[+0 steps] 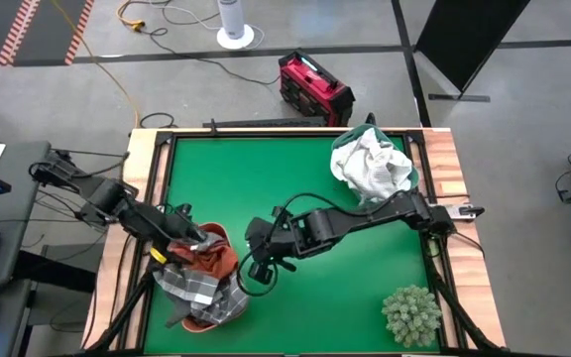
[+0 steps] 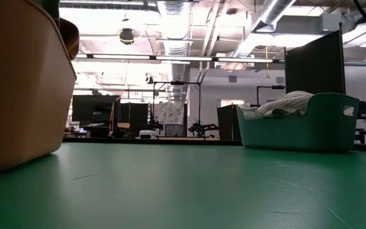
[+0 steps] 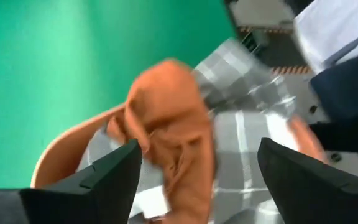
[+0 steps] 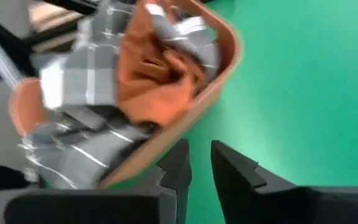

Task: Sort towels by color in basket
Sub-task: Adjust the towels in the orange bin

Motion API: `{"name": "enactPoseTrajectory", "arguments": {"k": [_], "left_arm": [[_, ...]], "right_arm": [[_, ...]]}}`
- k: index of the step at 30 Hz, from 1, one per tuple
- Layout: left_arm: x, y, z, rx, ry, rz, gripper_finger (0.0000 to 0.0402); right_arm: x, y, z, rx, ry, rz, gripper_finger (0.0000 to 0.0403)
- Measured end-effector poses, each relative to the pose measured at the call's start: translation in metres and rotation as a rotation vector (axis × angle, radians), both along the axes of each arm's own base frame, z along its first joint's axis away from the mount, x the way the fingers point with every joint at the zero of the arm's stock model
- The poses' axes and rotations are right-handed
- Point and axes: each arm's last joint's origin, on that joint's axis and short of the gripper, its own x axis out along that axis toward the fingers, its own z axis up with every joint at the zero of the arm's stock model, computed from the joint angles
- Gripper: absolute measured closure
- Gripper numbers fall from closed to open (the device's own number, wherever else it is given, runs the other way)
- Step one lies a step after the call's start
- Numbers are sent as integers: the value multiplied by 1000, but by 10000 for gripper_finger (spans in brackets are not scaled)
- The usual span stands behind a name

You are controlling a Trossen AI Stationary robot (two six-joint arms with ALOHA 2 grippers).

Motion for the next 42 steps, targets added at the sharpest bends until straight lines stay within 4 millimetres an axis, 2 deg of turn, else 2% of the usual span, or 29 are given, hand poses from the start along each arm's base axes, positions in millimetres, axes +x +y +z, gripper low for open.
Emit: {"name": "enactPoseTrajectory", "arguments": {"k": [3, 6, 9, 13, 15, 18, 20, 27, 30, 32, 34, 38, 42], "left_arm": [[-4, 2, 19, -22, -25, 5, 91], [-11, 6, 32, -51, 8, 45, 94], [-16, 10, 36, -57, 44, 120, 98], [-25, 17, 36, -62, 72, 201, 102], [-28, 19, 34, -64, 97, 221, 103], [-31, 20, 32, -68, 129, 238, 104], [-32, 20, 31, -74, 147, 238, 104], [-38, 15, 28, -145, 254, 123, 104], [-42, 10, 23, -170, 393, 42, 104], [-45, 6, 19, -152, 471, -6, 104], [-46, 1, 17, -117, 506, -57, 104], [-43, -17, 13, -38, 520, -187, 104], [-43, -45, 9, 38, 491, -368, 104]], "right_arm": [[5, 9, -16, 64, 49, -9, 306], [11, 28, -45, 115, 122, 7, 306], [16, 49, -66, 167, 145, 30, 306], [37, 77, -98, 249, 46, 56, 306], [47, 83, -105, 305, -25, 56, 306], [61, 85, -132, 332, -55, 41, 306], [66, 81, -143, 345, -52, 18, 310], [49, 72, -137, 300, 112, -29, 335], [37, 67, -111, 274, 126, -6, 337], [31, 59, -88, 261, 109, -6, 337], [27, 50, -73, 238, 87, -24, 337], [29, 37, -70, 209, 83, -70, 337], [24, 25, -64, 203, 114, -103, 337]]}}
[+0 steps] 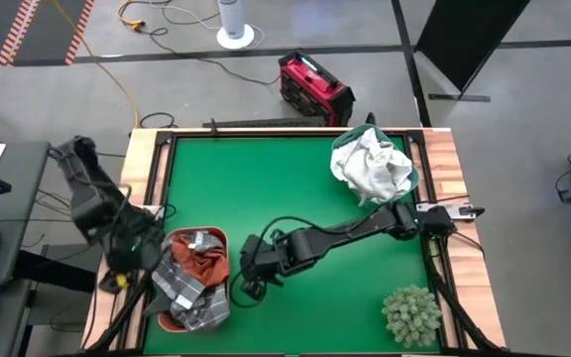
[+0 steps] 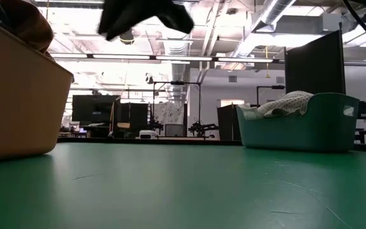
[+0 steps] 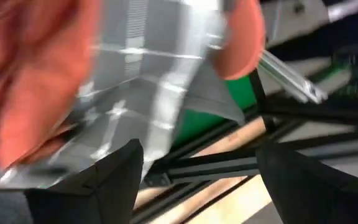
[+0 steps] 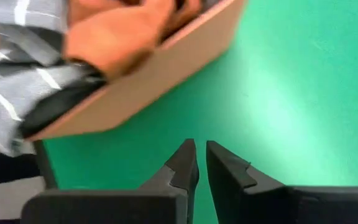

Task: Sort towels by color in basket
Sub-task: Adjust the towels in the orange bin

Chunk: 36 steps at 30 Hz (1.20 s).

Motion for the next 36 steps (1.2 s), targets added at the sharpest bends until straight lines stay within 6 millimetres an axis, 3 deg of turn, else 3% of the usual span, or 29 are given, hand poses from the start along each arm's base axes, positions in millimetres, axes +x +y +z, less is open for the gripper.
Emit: {"name": "enactPoseTrajectory", "arguments": {"k": [6, 12, 17, 27, 36], "left_arm": [[-10, -42, -13, 179, -189, -223, 104], [-30, -73, -31, 402, -383, -415, 104], [-42, -89, -52, 442, -421, -506, 104], [-44, -78, -94, 549, -430, -470, 104], [-44, -74, -106, 572, -437, -436, 121]], "right_arm": [[-14, -18, -3, -61, 168, -26, 336], [-36, -30, 36, -107, 115, -186, 336], [-44, -25, 59, -115, -16, -274, 336], [-41, -12, 68, -77, -141, -305, 336], [-40, -12, 69, -77, -153, -312, 336]]}}
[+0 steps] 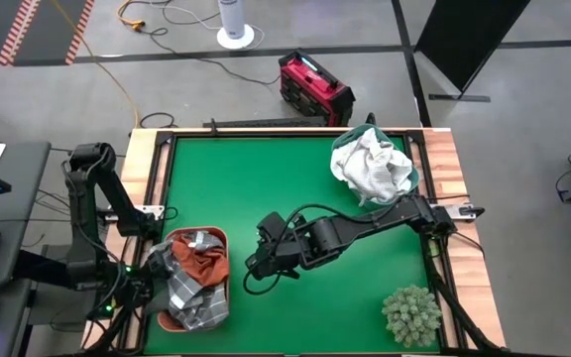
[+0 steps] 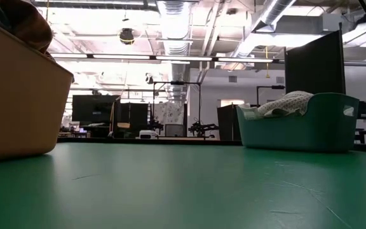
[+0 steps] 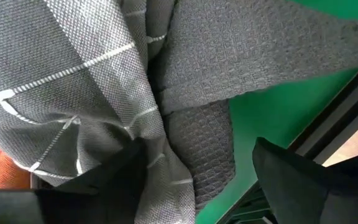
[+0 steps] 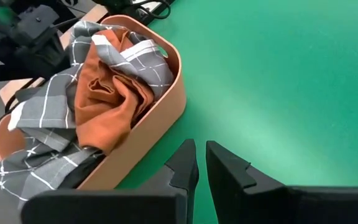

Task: Sort towels by color in basket
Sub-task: Adjust the towels in the orange bin

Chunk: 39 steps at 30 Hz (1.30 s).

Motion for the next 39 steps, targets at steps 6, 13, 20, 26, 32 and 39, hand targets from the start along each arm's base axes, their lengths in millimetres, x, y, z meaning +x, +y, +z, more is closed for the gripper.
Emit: {"name": "enactPoseTrajectory", "arguments": {"k": [6, 13, 20, 26, 32, 39], "left_arm": [[1, -1, -1, -1, -23, -20, 221], [3, 6, 26, -146, -96, 25, 389], [11, 37, 54, -281, -145, 88, 401], [23, 50, 68, -398, -193, 144, 401], [47, 48, 54, -453, -193, 214, 401], [68, 52, 22, -499, -201, 248, 402]], "right_arm": [[0, 0, 0, -1, -3, -2, 336], [2, 1, 2, 9, -31, -1, 336], [3, 1, 2, 10, -37, 1, 336], [12, 4, 9, 23, -147, 29, 336], [25, -3, -1, 12, -160, 18, 336], [28, -2, -1, 54, -168, 58, 336]]}}
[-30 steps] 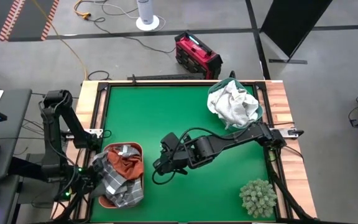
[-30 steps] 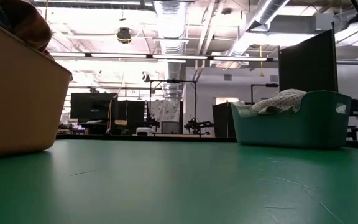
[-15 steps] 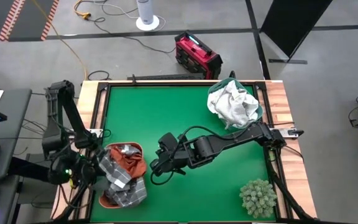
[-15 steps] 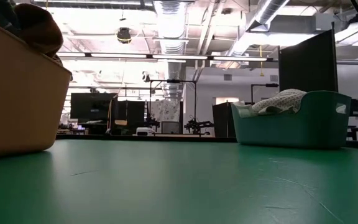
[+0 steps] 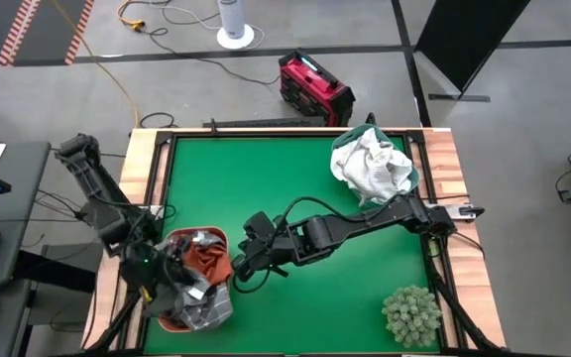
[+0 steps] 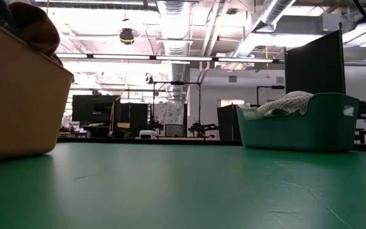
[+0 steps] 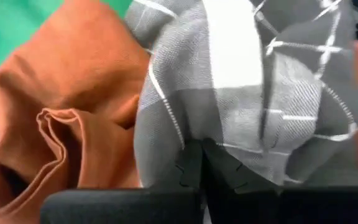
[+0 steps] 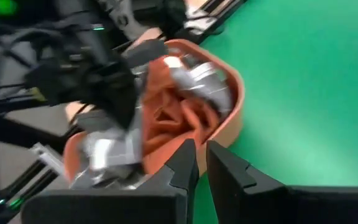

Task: Sort towels by color in basket
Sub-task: Adjust the towels in the orange bin

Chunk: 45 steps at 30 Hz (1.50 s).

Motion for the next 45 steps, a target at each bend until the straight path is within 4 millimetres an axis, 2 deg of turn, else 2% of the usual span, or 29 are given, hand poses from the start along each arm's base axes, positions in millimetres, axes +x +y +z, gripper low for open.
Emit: {"name": "enactPoseTrajectory", "arguments": {"k": [5, 9, 13, 16, 19, 22, 28, 32, 35, 38, 41, 45], "left_arm": [[11, 6, -19, -17, 27, -8, 401], [19, 9, -27, -48, 118, -46, 401], [18, 9, 1, -97, 223, -134, 400], [13, 11, 23, -74, 262, -193, 383], [11, 11, 32, -81, 288, -243, 341], [9, 9, 28, -90, 347, -307, 277], [10, -4, -2, 58, 410, -382, 144], [11, -16, -21, 164, 456, -429, 106], [12, -22, -29, 204, 484, -447, 114], [13, -25, -33, 220, 503, -441, 154], [12, -25, -33, 209, 511, -417, 222], [10, -22, -28, 173, 511, -394, 338]], "right_arm": [[6, 9, -16, 13, 30, 36, 336], [7, 9, -16, 16, 30, 32, 336], [7, 8, -16, 16, 31, 32, 336], [6, 8, -16, 15, 30, 32, 336], [7, 8, -16, 18, 29, 30, 336], [7, 8, -15, 17, 24, 25, 336], [7, 9, -15, 41, 10, 6, 336], [6, 12, -14, 38, 1, -2, 336], [5, 15, -14, 29, -2, -5, 336], [5, 15, -14, 33, -3, -8, 336], [5, 15, -14, 35, -4, -9, 336], [5, 15, -14, 35, -4, -9, 336]]}}
